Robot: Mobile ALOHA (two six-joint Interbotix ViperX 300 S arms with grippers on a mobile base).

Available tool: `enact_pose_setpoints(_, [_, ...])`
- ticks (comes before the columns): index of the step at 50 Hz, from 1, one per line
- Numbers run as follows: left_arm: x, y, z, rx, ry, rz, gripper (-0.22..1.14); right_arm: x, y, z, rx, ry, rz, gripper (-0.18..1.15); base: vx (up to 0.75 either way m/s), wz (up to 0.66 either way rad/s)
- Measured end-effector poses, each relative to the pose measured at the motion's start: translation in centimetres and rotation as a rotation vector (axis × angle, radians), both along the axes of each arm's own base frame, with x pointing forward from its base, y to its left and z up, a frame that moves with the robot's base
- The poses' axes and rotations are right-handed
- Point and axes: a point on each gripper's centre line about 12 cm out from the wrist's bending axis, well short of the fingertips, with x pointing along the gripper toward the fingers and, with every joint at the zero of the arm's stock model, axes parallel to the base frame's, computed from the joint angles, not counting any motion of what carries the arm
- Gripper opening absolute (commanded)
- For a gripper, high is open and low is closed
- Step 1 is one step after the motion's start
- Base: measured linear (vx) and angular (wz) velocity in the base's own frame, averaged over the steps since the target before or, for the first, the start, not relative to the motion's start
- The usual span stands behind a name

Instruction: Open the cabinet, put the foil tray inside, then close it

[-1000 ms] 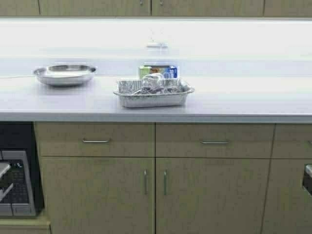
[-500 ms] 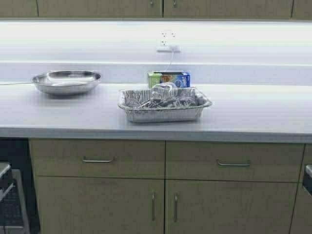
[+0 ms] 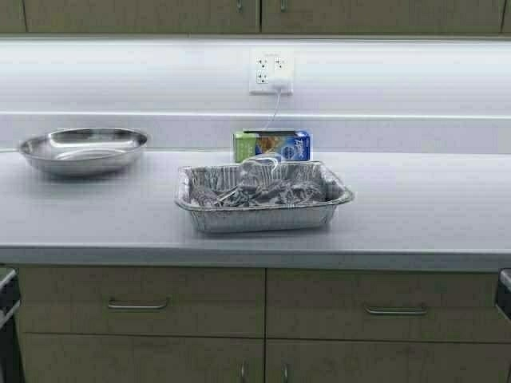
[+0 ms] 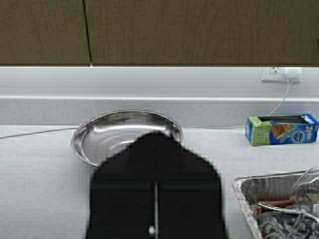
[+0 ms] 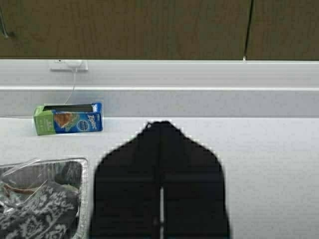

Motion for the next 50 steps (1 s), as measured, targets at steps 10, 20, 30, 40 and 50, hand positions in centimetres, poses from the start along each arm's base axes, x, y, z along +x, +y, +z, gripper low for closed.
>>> enact_pose_setpoints(10, [-0.1, -0.1, 0.1, 0.001, -0.009, -0.004, 0.64, 0.0, 0.7, -0.1, 0.023, 0.006, 0.033, 1.08, 0.21, 0.0])
enact_pose_setpoints(20, [-0.6, -3.1, 0.4, 0.012, -0.026, -0.164, 0.99, -0.3, 3.5, -0.2, -0.005, 0.006, 0.175, 1.02, 0.15, 0.01])
enact_pose_setpoints(30, [-0.2, -8.8, 0.0, 0.034, 0.008, -0.43, 1.02, 1.0, 8.5, 0.0, 0.028, -0.003, 0.374, 1.03, 0.09, 0.0])
enact_pose_setpoints(40, [4.1, -13.7, -0.6, 0.016, 0.017, -0.527, 1.01, 5.2, 13.9, 0.5, 0.017, 0.016, 0.469, 1.03, 0.03, 0.01])
enact_pose_setpoints(50, [10.5, -19.8, -0.4, -0.023, -0.055, -0.518, 1.01, 10.8, 18.9, 2.4, 0.038, -0.077, 0.423, 1.03, 0.0, 0.0])
